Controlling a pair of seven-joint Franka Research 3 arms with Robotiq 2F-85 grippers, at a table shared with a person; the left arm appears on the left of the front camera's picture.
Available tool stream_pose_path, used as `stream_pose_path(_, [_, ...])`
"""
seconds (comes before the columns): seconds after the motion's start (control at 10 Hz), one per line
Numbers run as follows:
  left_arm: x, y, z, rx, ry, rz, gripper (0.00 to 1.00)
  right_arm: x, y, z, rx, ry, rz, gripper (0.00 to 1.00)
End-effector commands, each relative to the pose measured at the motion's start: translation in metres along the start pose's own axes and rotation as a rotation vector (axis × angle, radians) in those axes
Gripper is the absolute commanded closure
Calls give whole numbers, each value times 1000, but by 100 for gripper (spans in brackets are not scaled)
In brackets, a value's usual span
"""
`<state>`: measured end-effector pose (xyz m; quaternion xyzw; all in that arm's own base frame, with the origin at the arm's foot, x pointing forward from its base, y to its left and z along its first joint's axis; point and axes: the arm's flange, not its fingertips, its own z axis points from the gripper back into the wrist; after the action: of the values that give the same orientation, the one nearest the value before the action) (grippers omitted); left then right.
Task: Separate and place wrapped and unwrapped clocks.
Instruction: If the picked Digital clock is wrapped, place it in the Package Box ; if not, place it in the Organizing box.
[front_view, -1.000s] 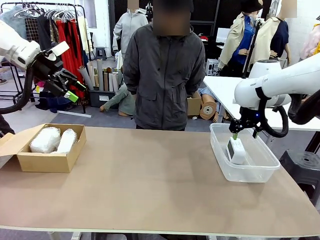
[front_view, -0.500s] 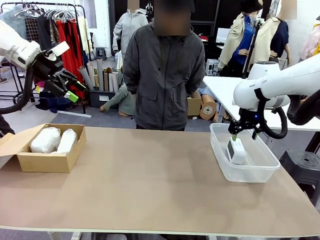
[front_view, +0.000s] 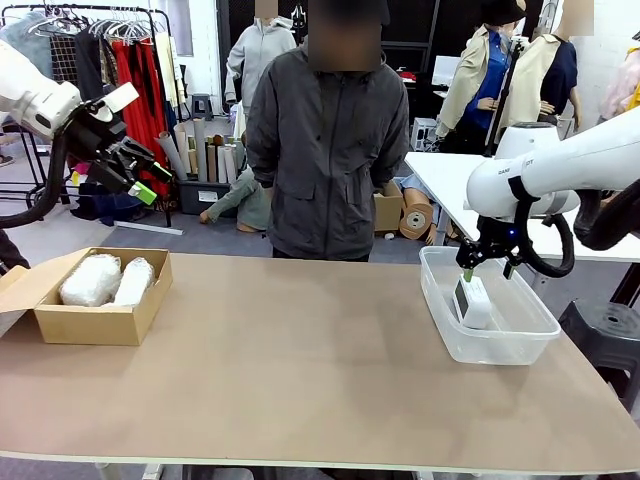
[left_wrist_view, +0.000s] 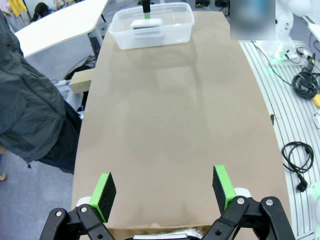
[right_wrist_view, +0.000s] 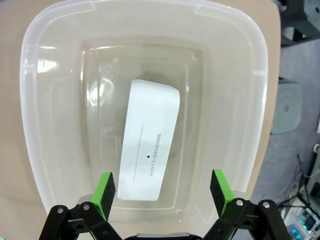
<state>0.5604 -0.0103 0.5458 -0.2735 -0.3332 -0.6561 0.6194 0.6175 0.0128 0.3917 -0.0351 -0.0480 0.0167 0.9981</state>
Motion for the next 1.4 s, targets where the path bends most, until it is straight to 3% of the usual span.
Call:
stream_pose_path(0.0, [2, 0, 1, 6, -10, 0, 0, -8, 11, 14, 37, -34, 180, 0])
stream_pose_path(0.5, [2, 0, 1, 6, -10, 0, 0, -23, 22, 93, 284, -153, 568, 0])
stream_pose_path(0.8, [2, 0, 1, 6, -10, 0, 0, -36, 25, 141, 530, -182, 889, 0])
stream_pose_path(1.1, [2, 0, 1, 6, -10, 0, 0, -55, 14, 166, 660, -321, 1164, 0])
stream_pose_path(1.3, [2, 0, 1, 6, -10, 0, 0, -54, 0, 173, 758, -335, 1248, 0])
